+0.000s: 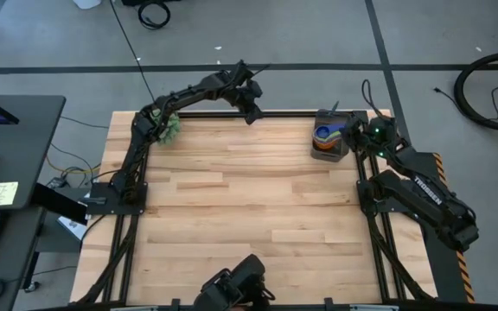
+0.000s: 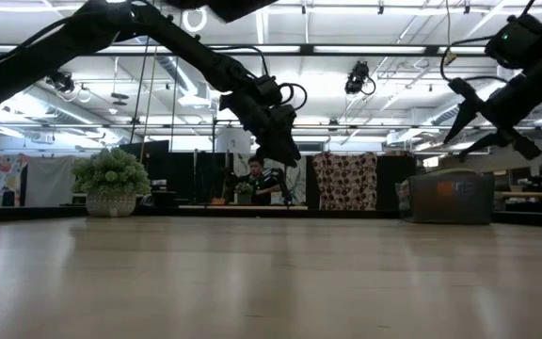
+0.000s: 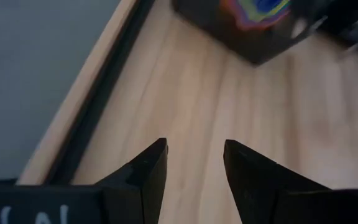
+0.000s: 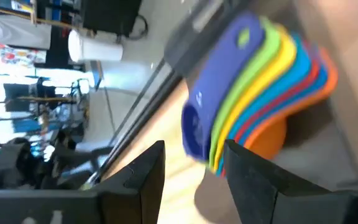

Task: Nest measuring cups in basket
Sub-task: Put the nested measuring cups into the black bin

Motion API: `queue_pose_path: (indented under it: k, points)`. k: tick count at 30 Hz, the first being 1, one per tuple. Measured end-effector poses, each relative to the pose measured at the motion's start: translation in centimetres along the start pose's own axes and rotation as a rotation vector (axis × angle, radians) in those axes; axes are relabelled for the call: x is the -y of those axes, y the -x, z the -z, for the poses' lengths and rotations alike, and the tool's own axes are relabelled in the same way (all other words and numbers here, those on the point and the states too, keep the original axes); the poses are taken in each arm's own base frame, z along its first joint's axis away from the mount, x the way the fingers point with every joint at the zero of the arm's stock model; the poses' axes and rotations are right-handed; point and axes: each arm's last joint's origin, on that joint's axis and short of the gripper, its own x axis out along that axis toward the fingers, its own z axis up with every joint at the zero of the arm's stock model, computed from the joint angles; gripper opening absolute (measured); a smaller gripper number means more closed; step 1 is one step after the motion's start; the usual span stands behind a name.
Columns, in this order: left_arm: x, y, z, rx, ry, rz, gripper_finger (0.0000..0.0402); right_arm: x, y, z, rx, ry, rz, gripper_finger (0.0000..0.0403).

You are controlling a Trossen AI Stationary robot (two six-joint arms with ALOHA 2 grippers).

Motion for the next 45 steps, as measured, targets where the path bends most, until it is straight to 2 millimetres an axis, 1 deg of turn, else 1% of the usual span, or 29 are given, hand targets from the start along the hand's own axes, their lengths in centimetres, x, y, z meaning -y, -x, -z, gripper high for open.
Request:
queue_pose_path:
  k: [5,9,16,20,22,24,26,28,30,32,34,39,42,45]
  points:
    - [0.9,-0.4,-0.9,0.075,0.046,0.084,0.0162,-0.9,0.7,-0.5,0.116,0.101,0.010,0.0167]
    - [2.2,-1.0,-1.2,0.081,0.063,0.105,0.0162,-1.5,1.1,-0.8,0.176,0.193,0.010,0.0167]
    - [4.2,-1.9,-1.9,0.106,0.150,0.179,0.0162,-2.0,1.2,-0.8,0.189,0.360,-0.013,0.0167]
    - [4.8,-2.2,-3.3,0.226,0.216,0.208,0.0162,-2.0,1.1,-0.6,0.120,0.463,-0.039,0.0167]
    - [4.9,-2.6,-3.9,0.290,0.270,0.234,0.0162,-2.1,1.1,-0.4,0.054,0.472,-0.075,0.0167]
    - [4.7,-3.4,-4.2,0.341,0.340,0.262,0.0162,-2.1,1.1,-0.2,-0.018,0.441,-0.109,0.0167]
    - [4.5,-4.0,-4.4,0.352,0.401,0.284,0.0162,-2.2,1.1,0.0,-0.081,0.428,-0.136,0.0167]
    - [4.3,-4.7,-4.4,0.345,0.430,0.305,0.0162,-2.2,1.1,0.2,-0.124,0.455,-0.157,0.0167]
    - [4.2,-5.2,-4.2,0.313,0.469,0.339,0.0162,-2.2,1.1,0.2,-0.139,0.465,-0.166,0.0167]
    - [4.4,-5.7,-4.0,0.297,0.469,0.354,0.0162,-2.2,1.1,0.3,-0.142,0.485,-0.162,0.0167]
    - [4.8,-6.0,-4.0,0.294,0.441,0.356,0.0162,-1.9,1.1,0.3,-0.152,0.504,-0.144,0.0167]
    - [5.9,-6.3,-4.3,0.332,0.389,0.329,0.0162,-0.8,1.1,0.5,-0.172,0.508,-0.018,0.0167]
    - [6.1,-6.3,-4.5,0.366,0.385,0.293,0.0162,-0.2,1.1,0.5,-0.144,0.528,0.058,0.0167]
    - [5.8,-6.3,-4.5,0.369,0.386,0.278,0.0162,0.0,1.1,0.3,-0.089,0.560,0.116,0.0167]
